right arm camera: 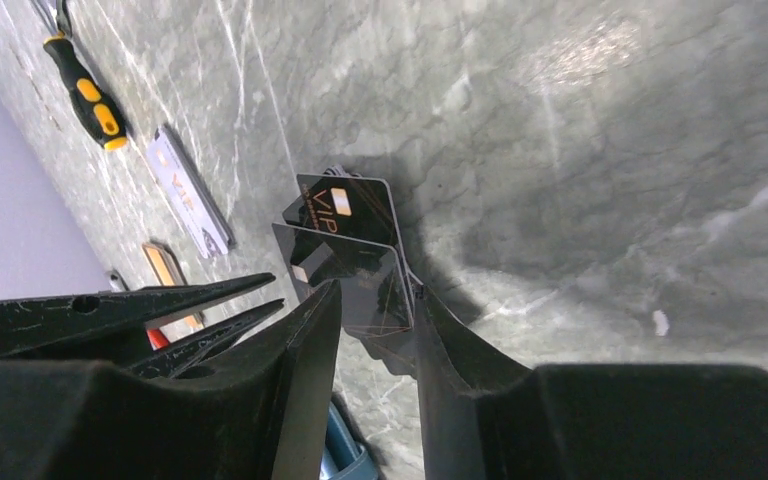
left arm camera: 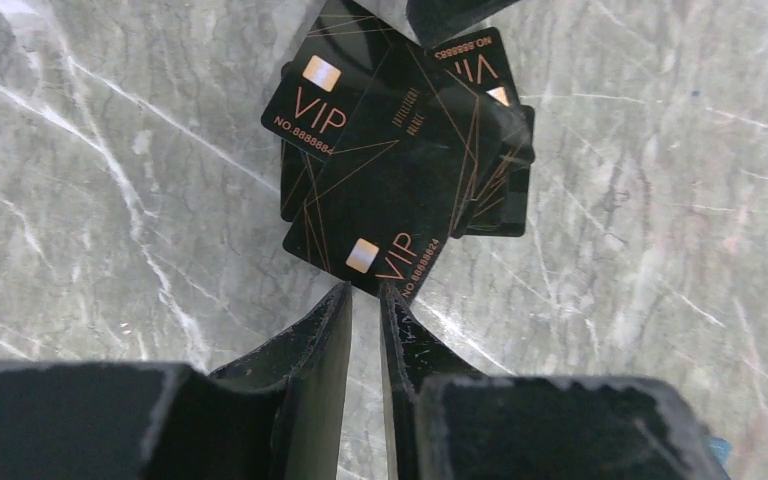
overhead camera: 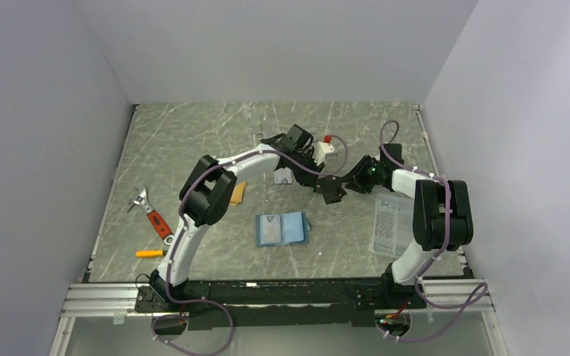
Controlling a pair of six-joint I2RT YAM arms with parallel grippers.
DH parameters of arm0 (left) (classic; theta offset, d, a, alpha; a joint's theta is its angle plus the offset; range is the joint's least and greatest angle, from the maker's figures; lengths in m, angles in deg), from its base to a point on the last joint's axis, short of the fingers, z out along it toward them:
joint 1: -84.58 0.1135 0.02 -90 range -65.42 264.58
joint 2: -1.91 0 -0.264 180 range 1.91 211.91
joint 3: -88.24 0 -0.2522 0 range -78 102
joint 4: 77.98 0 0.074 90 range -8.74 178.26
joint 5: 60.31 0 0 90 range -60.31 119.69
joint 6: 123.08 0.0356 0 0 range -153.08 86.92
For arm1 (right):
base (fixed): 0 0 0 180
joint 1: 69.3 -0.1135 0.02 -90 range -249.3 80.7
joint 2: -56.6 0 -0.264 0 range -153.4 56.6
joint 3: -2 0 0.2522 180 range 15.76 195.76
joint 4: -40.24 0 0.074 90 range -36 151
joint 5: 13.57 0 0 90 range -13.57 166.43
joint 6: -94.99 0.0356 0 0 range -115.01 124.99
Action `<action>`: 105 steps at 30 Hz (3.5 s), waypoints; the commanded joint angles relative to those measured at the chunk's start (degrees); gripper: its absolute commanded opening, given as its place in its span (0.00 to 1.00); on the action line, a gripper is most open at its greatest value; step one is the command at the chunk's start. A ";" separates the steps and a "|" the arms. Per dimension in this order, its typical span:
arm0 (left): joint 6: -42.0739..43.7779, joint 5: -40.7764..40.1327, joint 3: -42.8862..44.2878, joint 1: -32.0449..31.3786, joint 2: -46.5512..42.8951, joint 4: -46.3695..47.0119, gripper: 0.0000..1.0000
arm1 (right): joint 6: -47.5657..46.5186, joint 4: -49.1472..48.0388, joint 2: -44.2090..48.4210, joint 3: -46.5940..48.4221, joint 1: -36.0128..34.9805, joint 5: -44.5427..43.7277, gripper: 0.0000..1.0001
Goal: Put the credit cards into the card holder
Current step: Pick up the credit card from the center of the board.
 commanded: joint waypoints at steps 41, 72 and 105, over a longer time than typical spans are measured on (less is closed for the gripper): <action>10.41 -11.14 -5.88 -4.15 -2.17 0.04 0.12 | 14.74 -19.82 -1.87 -8.38 1.96 8.51 0.32; 11.96 -10.86 -7.90 -4.39 -3.68 0.13 0.08 | 29.97 -34.01 0.94 -16.06 2.67 7.32 0.40; 12.66 -10.12 -8.60 -4.74 -4.12 0.03 0.04 | 18.22 -23.01 -1.99 -7.33 -5.13 2.78 0.33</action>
